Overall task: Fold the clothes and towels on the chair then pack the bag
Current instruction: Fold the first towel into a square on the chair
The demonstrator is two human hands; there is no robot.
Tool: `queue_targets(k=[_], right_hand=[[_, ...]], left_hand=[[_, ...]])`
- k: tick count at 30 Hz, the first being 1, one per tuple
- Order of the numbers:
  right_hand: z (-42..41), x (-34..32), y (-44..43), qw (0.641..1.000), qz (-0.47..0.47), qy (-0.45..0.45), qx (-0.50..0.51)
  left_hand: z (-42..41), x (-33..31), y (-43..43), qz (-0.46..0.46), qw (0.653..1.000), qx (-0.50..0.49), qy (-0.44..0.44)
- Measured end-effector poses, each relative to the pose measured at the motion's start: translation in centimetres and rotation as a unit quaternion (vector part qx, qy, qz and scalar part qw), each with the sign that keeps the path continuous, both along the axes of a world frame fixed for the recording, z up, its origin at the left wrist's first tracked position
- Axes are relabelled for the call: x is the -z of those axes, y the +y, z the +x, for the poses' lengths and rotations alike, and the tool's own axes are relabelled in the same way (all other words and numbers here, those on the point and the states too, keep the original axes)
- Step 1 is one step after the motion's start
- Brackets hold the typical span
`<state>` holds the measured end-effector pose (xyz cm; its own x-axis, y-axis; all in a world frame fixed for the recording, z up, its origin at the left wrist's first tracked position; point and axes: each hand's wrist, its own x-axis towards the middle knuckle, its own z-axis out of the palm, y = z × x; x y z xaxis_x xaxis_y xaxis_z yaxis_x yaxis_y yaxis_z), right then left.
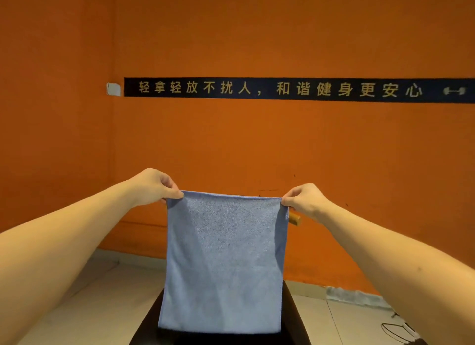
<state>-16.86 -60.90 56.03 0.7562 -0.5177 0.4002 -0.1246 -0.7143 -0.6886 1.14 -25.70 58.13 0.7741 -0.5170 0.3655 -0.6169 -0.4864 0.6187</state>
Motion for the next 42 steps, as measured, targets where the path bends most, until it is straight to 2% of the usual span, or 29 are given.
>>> queue_targets(k=[6, 10, 13, 17, 20, 23, 26, 30, 32, 36, 39, 42], right_hand=[[0.0, 0.6, -0.1, 0.999, -0.047, -0.008, -0.008], [1.1, 1.4, -0.8, 0.996, -0.086, 0.030, 0.006], [2.5, 2.5, -1.3, 0.998, -0.058, 0.022, 0.029], [5.8, 3.7, -1.8, 0.997, 0.033, 0.010, 0.066], [8.7, 4.3, -2.1, 0.991, 0.103, -0.024, 0.082], [11.0, 4.7, -2.7, 0.987, 0.105, -0.070, 0.098], [12.0, 4.4, -3.1, 0.984, 0.088, -0.119, 0.103], [10.9, 5.2, -3.1, 0.985, 0.063, -0.129, 0.095], [9.6, 7.0, -3.0, 0.990, 0.053, -0.105, 0.083], [5.6, 13.1, -2.4, 0.999, 0.024, 0.005, 0.035], [1.9, 18.0, -1.5, 0.996, 0.008, 0.093, -0.007], [-1.3, 21.9, -0.5, 0.980, -0.002, 0.190, -0.062]], left_hand=[[0.2, 0.8, 0.2, 0.021, 0.999, -0.003, -0.032], [0.9, 1.7, -0.3, 0.061, 0.997, -0.001, -0.053], [1.9, 2.4, -1.0, 0.094, 0.993, -0.019, -0.068], [4.5, 4.4, -3.4, 0.124, 0.989, -0.054, -0.064], [6.8, 6.0, -5.4, 0.092, 0.989, -0.111, -0.041], [8.5, 6.7, -7.4, 0.003, 0.989, -0.146, -0.023], [9.5, 6.5, -8.6, -0.047, 0.982, -0.162, -0.083], [9.2, 8.3, -8.6, -0.087, 0.979, -0.140, -0.119], [8.2, 10.9, -8.0, -0.080, 0.983, -0.119, -0.117], [4.5, 18.8, -5.6, -0.022, 0.994, -0.071, -0.082], [1.1, 24.7, -3.1, 0.061, 0.997, -0.024, -0.044], [-1.7, 28.5, -1.0, 0.151, 0.987, 0.022, -0.042]])
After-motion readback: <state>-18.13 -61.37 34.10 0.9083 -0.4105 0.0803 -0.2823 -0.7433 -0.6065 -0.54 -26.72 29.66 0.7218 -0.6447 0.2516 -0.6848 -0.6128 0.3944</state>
